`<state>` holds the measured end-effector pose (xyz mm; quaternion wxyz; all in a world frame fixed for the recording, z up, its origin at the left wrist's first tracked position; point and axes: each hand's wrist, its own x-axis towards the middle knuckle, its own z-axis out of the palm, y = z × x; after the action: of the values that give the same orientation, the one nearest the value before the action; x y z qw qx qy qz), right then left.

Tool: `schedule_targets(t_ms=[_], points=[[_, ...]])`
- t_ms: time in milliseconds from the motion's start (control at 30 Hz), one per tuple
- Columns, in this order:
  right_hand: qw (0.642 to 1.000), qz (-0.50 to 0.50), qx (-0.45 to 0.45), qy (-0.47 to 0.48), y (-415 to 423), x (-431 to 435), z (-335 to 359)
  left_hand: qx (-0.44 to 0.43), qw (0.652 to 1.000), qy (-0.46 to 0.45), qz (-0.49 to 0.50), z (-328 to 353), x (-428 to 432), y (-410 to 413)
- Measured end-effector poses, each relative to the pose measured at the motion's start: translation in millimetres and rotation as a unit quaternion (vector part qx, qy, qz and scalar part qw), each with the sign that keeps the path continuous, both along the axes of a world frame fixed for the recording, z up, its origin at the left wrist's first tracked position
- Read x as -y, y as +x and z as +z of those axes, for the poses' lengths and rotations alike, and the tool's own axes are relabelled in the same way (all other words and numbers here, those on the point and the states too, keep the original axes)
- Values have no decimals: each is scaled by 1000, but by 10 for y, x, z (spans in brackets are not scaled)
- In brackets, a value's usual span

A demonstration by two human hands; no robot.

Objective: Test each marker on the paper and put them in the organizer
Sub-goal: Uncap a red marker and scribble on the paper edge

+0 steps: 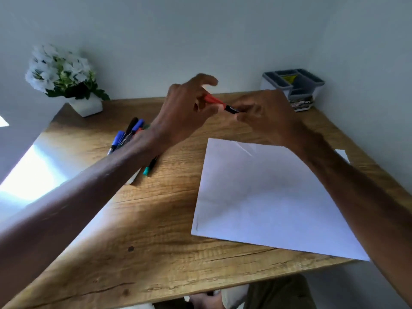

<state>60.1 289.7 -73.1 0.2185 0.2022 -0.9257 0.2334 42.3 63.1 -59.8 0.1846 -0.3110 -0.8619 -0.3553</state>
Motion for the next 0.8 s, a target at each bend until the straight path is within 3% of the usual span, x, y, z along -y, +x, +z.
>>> schedule_targets(t_ms=[100,167,233,300,467,633,800], points=[[998,-55,29,0,-122,-301,6,87,996,-5,35,34,-326,-272],[994,-91,44,-47,-182,-485,27,102,983,-153,7,20,-530,-452],[986,-121,56,-104,-220,-591,60,123,939,-313,-66,10,-684,-493],[976,-141,48,-159,-224,-647,132,133,904,-392,-110,22,-773,-472],[959,-185,-55,-208,-339,-835,300,178,874,-426,-150,10,-797,-494],[949,-193,-136,-207,-538,-908,474,170,888,-401,-149,-64,-764,-519],[962,-207,-114,-140,-604,-937,442,175,897,-379,-145,-174,-728,-579]])
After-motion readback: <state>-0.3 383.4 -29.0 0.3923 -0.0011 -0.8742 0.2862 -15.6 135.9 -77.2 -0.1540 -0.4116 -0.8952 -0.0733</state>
